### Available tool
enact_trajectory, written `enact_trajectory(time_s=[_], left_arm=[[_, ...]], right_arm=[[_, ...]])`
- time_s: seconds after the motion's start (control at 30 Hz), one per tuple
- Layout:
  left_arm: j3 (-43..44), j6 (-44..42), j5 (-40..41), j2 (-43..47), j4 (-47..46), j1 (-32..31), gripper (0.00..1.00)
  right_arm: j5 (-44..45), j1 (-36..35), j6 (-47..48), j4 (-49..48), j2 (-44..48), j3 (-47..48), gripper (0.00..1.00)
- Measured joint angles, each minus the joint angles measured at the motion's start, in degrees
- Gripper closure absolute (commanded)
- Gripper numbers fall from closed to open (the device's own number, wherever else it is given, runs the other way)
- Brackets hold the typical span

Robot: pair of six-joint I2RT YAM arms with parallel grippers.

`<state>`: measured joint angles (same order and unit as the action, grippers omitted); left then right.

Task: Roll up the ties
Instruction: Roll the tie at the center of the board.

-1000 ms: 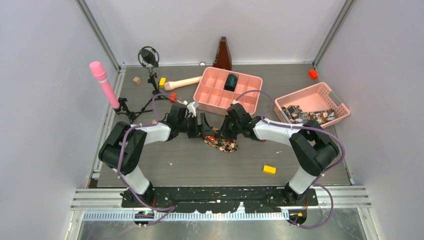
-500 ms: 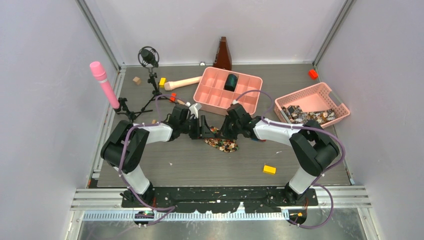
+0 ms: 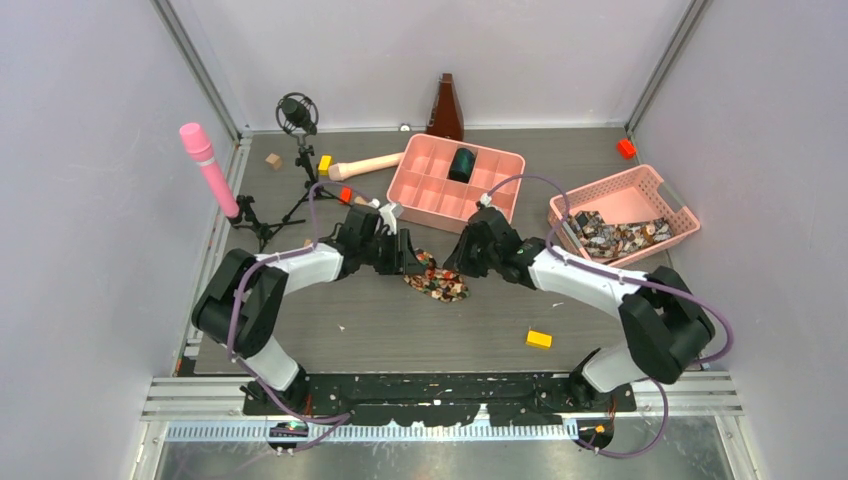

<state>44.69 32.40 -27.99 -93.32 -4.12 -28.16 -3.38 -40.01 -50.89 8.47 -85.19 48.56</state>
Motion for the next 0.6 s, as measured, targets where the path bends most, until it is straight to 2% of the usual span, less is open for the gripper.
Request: enact_trajectory(time_s=[0.27,0.6], left_arm=[[5.11,-6.47,11.52,2.14,11.34,-4.46,0.54],[13.33,-14.1,32.5,2.12,26.56,-14.03,0.55]], right_arm=[[6.38,0.0,0.81,1.49,5.44,-1.05,0.81],[9.94,0.13,1.03,4.04,6.64,-2.19,0.81]])
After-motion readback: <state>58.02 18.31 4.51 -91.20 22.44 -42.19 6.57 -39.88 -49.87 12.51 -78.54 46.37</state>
